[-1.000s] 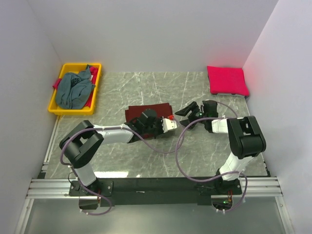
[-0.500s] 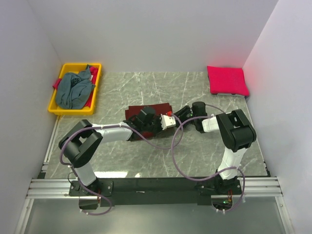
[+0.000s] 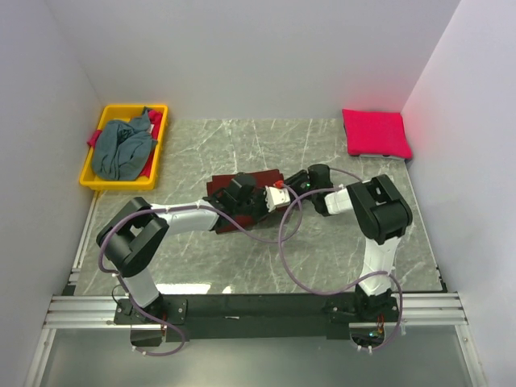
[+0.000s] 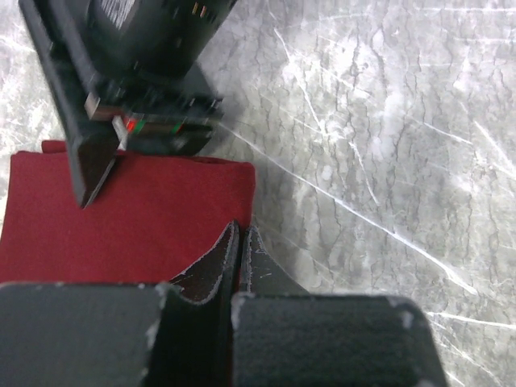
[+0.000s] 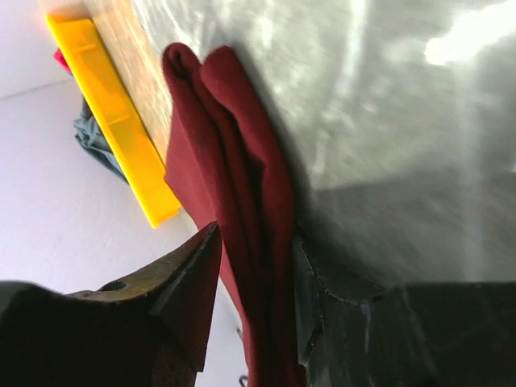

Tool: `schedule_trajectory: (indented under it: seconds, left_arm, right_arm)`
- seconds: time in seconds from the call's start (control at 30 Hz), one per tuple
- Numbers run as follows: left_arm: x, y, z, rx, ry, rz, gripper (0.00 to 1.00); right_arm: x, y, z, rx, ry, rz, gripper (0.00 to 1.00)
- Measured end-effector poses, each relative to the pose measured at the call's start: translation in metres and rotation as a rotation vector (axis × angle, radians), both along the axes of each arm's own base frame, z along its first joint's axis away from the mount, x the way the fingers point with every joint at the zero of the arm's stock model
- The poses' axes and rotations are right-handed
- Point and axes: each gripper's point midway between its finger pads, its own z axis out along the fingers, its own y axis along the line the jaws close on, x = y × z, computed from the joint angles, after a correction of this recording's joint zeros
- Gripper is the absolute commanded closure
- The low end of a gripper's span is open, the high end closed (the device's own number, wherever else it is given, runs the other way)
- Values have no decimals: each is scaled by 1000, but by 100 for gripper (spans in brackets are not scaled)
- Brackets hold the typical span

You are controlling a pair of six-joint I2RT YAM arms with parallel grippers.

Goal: Fold and stack the t-shirts
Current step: Neatly place the folded tshirt to the corner

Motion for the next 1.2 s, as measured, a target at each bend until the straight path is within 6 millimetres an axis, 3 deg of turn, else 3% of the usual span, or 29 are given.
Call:
schedule_trajectory:
  seconds: [0.13,0.23,0.27,0.3,0.37,0.43,0.57,0.63,0.7,0.73,0.83,0.93,1.07,1.2]
  left_arm:
    - [2,-2,5,-9,-8,1,99]
    - [4,-3,7,-14,-12,4,99]
    - [5,-3,8,-15,-13,5,99]
    - [6,-4,9,-16,-14,6,95]
    - [8,-3,10,-15,-14,12,76]
    - [7,-2,9,-12,5,22,63]
    - [3,13,3,25,70,48,50]
    - [6,27,7,36,102,85,43]
    - [10,45,16,36,132,137,43]
    - [13,56,23,34,143,171,36]
    - [19,84,43,23,155,254,1]
    - [13,106,53,31,196,308,1]
    - [-2,124,48,78,264,341,1]
    - [-14,141,43,112,340,384,1]
  right_arm:
    - [12,12,0,3,-28,-21,60]
    - [17,16,-2,-11,-33,-35,72]
    - [18,17,-4,-18,-33,-37,84]
    - [18,17,-6,-27,-33,-37,89]
    - [19,16,-8,-40,-30,-32,100]
    - [22,14,-7,-69,-45,-13,100]
    - [39,5,-1,-202,-109,73,100]
    - [54,-6,6,-294,-149,116,100]
    - [79,-22,22,-395,-221,151,100]
    - [92,-30,31,-443,-263,172,100]
    - [127,-61,53,-545,-346,192,100]
    - [160,-92,63,-619,-367,226,100]
    - [198,-128,74,-695,-397,247,100]
    - [206,-161,80,-784,-411,278,100]
